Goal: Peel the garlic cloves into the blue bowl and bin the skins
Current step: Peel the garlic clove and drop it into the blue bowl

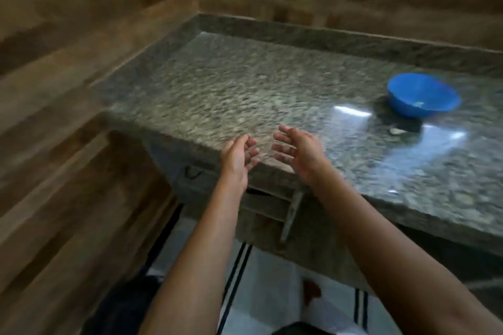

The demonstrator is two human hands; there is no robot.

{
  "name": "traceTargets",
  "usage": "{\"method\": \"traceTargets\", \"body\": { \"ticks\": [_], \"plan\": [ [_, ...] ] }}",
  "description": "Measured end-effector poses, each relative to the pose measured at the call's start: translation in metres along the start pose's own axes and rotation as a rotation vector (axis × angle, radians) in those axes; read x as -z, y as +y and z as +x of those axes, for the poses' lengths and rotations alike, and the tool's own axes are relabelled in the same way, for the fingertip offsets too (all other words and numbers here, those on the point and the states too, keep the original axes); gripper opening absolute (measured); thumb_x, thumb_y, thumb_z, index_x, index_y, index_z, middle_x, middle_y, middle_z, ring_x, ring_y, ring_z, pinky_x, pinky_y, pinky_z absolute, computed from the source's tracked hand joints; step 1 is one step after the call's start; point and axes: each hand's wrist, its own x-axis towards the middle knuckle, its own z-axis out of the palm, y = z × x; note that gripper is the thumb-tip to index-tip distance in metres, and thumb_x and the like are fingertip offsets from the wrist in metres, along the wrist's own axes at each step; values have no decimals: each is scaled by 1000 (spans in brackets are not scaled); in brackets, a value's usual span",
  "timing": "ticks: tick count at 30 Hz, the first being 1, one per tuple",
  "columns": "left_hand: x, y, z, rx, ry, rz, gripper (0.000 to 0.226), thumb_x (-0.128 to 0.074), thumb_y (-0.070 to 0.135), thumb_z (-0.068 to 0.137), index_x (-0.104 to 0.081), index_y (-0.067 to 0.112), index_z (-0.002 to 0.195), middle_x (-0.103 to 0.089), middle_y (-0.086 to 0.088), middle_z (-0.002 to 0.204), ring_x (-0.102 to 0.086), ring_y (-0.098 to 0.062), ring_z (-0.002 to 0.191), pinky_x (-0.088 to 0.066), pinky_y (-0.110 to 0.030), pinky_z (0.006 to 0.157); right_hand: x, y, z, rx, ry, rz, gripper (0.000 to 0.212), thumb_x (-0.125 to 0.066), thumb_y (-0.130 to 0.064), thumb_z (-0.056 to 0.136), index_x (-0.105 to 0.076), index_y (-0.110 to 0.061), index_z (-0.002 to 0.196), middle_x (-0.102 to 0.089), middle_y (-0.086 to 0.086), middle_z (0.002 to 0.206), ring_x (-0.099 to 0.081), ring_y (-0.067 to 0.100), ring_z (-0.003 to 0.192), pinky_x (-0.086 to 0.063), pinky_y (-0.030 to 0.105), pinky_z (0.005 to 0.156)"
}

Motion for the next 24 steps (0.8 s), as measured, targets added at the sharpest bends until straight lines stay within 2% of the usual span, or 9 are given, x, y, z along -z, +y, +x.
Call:
{"method": "traceTargets", "body": {
  "ticks": [4, 6, 11, 14, 17, 20, 24],
  "plan": [
    [-103, -33, 6, 17, -199, 114, 15, -46, 20, 96, -55, 18, 85, -60, 1, 81, -54, -13, 66, -41, -26, 60, 94, -44, 9, 97, 173, 43, 17, -53, -20, 93, -59, -10, 106, -64, 5, 89, -59, 19, 73, -47, 30, 64],
    [-154, -55, 8, 15, -272, 159, 15, -45, 18, 96, -54, 18, 84, -59, 2, 79, -53, -9, 59, -41, -23, 55, 139, -64, 17, 128, 241, 38, 12, -53, -18, 93, -60, -11, 102, -63, 4, 86, -59, 19, 71, -47, 29, 64],
    [-251, -115, 21, -29, -281, 278, 18, -50, 8, 93, -51, 18, 79, -54, 0, 72, -46, -8, 56, -36, -14, 42, 238, -95, 43, 179, 503, -173, 10, -60, -5, 84, -61, -12, 92, -62, 8, 78, -54, 16, 60, -47, 30, 58],
    [-278, -139, 31, -77, -269, 399, 21, -54, 2, 91, -53, 18, 76, -50, -2, 66, -46, -7, 51, -36, -16, 47, 289, -98, 62, 169, 717, -374, 12, -67, -18, 74, -66, -18, 85, -68, 9, 85, -65, 25, 78, -55, 44, 78],
    [-293, -151, 36, -146, -240, 491, 9, -56, 3, 89, -57, 12, 86, -52, 0, 69, -46, -13, 59, -38, -20, 53, 319, -106, 68, 125, 881, -505, 17, -64, -14, 81, -66, -8, 97, -69, 12, 96, -64, 28, 94, -51, 36, 86],
    [-299, -159, 41, -196, -212, 546, 8, -56, 7, 88, -57, 12, 94, -57, -2, 78, -50, -16, 69, -40, -23, 58, 336, -110, 73, 73, 935, -623, 17, -60, -11, 86, -65, -3, 100, -67, 13, 102, -60, 27, 96, -42, 27, 78],
    [-300, -165, 48, -205, -264, 607, 10, -53, 10, 90, -56, 18, 96, -60, -2, 89, -52, -15, 72, -41, -22, 58, 346, -107, 80, 33, 922, -718, 14, -61, -13, 88, -62, -2, 95, -60, 8, 89, -52, 17, 76, -33, 17, 50]
  ]
}}
